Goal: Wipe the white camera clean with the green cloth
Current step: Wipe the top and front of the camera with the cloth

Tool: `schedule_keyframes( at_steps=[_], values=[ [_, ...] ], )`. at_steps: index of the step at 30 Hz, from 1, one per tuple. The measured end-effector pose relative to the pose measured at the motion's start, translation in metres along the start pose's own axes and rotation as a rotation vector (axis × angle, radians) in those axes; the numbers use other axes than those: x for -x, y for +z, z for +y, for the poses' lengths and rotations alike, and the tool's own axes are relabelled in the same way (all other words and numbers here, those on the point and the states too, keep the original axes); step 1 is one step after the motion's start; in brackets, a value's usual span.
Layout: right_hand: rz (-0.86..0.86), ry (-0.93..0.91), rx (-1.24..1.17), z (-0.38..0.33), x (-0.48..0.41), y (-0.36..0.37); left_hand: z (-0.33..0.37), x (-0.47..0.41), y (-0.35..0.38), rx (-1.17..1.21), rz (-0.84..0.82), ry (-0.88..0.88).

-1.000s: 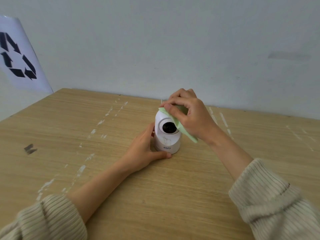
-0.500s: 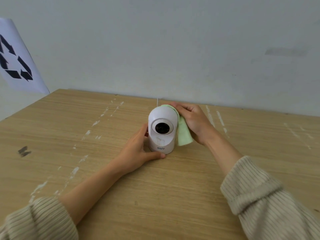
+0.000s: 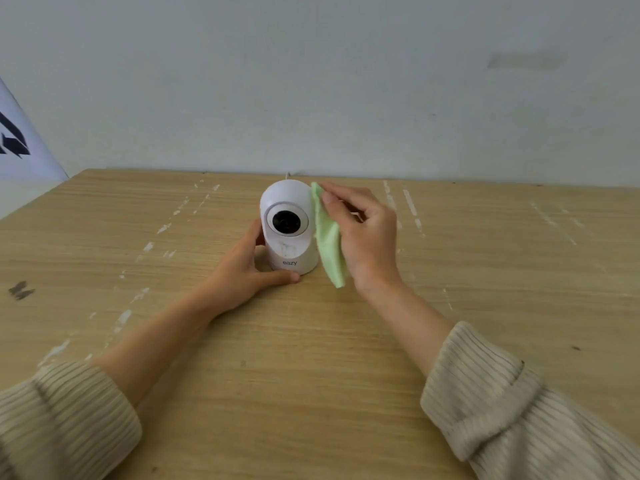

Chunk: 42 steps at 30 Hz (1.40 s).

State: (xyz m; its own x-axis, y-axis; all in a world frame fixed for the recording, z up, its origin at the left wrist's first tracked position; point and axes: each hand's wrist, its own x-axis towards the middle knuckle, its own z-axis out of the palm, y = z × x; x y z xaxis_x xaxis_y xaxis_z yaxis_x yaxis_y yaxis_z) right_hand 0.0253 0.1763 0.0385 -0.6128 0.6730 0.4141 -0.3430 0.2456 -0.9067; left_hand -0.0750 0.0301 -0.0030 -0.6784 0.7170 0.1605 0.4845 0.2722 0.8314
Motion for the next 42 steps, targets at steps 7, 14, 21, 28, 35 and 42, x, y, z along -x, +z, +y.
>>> schedule_keyframes(
  at_steps=[7, 14, 21, 28, 35, 42],
  values=[
    [-0.079, -0.027, 0.056, 0.003, 0.003, 0.004, 0.004, 0.001, 0.001, -0.004, 0.007, 0.002],
    [-0.146, 0.004, 0.061, 0.009, 0.005, -0.006, 0.004, 0.002, 0.001, 0.008, -0.002, -0.004],
    [-0.124, 0.073, 0.186, 0.020, 0.010, -0.013, 0.004, 0.001, 0.001, 0.000, 0.004, -0.003],
    [-0.009, 0.039, 0.270, 0.015, 0.005, -0.026, 0.005, 0.001, 0.000, -0.021, 0.003, -0.007],
    [-0.124, -0.106, 0.258, 0.013, 0.013, -0.015, 0.005, 0.001, 0.001, -0.008, 0.005, 0.011],
    [-0.044, -0.090, 0.270, 0.008, 0.004, -0.029, 0.002, 0.000, 0.001, -0.035, 0.015, 0.002]
  ],
)
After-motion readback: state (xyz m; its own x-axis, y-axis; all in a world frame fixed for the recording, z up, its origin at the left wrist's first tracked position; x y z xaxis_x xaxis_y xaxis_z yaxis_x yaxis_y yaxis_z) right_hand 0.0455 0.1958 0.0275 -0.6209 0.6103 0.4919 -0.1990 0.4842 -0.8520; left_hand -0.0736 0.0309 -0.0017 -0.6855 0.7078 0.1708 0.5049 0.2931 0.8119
